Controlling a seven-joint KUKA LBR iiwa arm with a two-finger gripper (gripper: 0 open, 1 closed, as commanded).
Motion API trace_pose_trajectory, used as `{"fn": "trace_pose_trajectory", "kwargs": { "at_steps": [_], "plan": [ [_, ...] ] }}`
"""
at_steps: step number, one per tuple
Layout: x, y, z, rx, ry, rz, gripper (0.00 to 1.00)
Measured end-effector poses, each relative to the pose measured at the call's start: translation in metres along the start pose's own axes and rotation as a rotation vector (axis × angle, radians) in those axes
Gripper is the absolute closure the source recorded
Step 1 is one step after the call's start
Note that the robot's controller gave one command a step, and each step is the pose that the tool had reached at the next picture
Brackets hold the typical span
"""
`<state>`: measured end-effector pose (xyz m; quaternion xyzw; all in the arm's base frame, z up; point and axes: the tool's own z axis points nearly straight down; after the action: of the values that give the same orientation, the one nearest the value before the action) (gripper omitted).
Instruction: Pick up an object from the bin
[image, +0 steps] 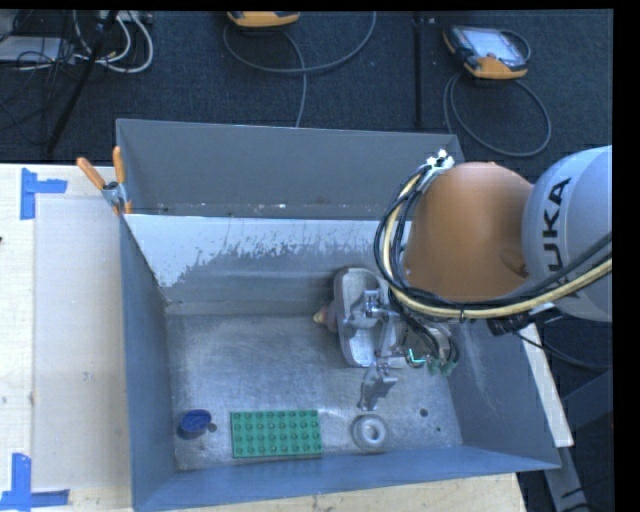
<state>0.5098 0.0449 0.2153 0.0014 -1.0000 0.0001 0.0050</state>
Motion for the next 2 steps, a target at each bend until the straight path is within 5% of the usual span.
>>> {"fn": "trace_pose_trajectory", "kwargs": {
  "at_steps": [1, 2],
  "plan": [
    [0.036, 0.073, 0.098, -0.001, 0.002, 0.073, 0.0],
    [0.026, 0.088, 0.144, -0.001, -0.015, 0.09, 0.0]
  ]
}}
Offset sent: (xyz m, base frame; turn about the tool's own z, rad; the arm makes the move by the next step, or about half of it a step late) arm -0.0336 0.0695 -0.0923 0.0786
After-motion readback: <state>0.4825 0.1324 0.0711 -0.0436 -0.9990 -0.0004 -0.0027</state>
